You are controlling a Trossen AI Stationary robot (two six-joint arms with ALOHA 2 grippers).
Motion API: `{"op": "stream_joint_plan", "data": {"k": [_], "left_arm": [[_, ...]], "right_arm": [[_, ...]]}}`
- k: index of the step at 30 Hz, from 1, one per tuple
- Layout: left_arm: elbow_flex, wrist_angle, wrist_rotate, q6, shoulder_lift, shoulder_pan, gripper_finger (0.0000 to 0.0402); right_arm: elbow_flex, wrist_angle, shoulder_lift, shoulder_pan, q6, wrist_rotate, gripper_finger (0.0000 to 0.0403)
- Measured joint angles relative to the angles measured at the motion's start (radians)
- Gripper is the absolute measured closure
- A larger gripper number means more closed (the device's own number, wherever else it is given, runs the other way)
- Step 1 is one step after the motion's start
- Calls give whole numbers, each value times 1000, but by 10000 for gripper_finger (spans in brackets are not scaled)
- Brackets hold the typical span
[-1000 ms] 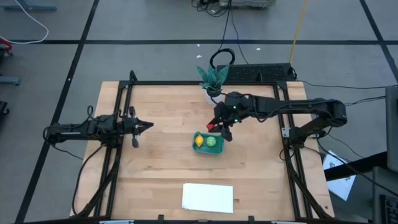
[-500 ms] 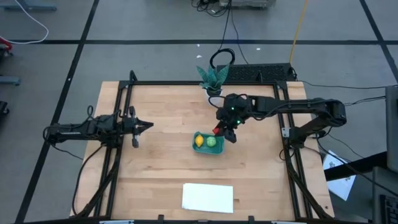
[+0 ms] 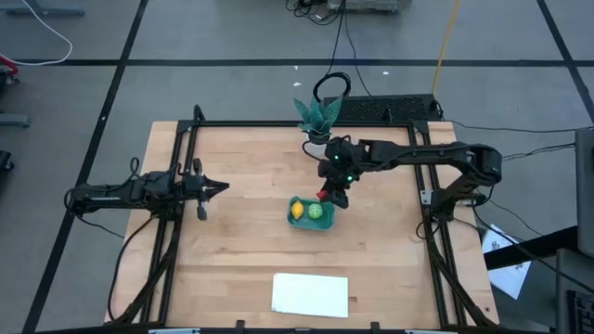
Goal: Pick and placing Produce into tupperware
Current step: Put the red strawberry into the blue basket
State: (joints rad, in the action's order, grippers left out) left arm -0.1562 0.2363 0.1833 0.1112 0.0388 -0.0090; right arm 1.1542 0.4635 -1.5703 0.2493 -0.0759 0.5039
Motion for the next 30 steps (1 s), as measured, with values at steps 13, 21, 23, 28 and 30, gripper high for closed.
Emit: {"op": "stream_joint_plan", "data": {"k": [13,21,23,28,30], "left_arm": [[0,2,-1,0,0,0,376],[0,7,-1,-2,0,0,376],[0,7,-2,-2,0,0,376],[0,8,-3,-3,0,0,376],[0,7,-3,-3,0,0,376]], "right_arm": [[0,58,-52,-44,167,-5,268],[0,45,-129,-78,306,-11,268],[0,35,-131,-81,345,-11,268],[0,20,-131,-88,416,-37,268],[0,23,-131,-88,434,-40,268]]}}
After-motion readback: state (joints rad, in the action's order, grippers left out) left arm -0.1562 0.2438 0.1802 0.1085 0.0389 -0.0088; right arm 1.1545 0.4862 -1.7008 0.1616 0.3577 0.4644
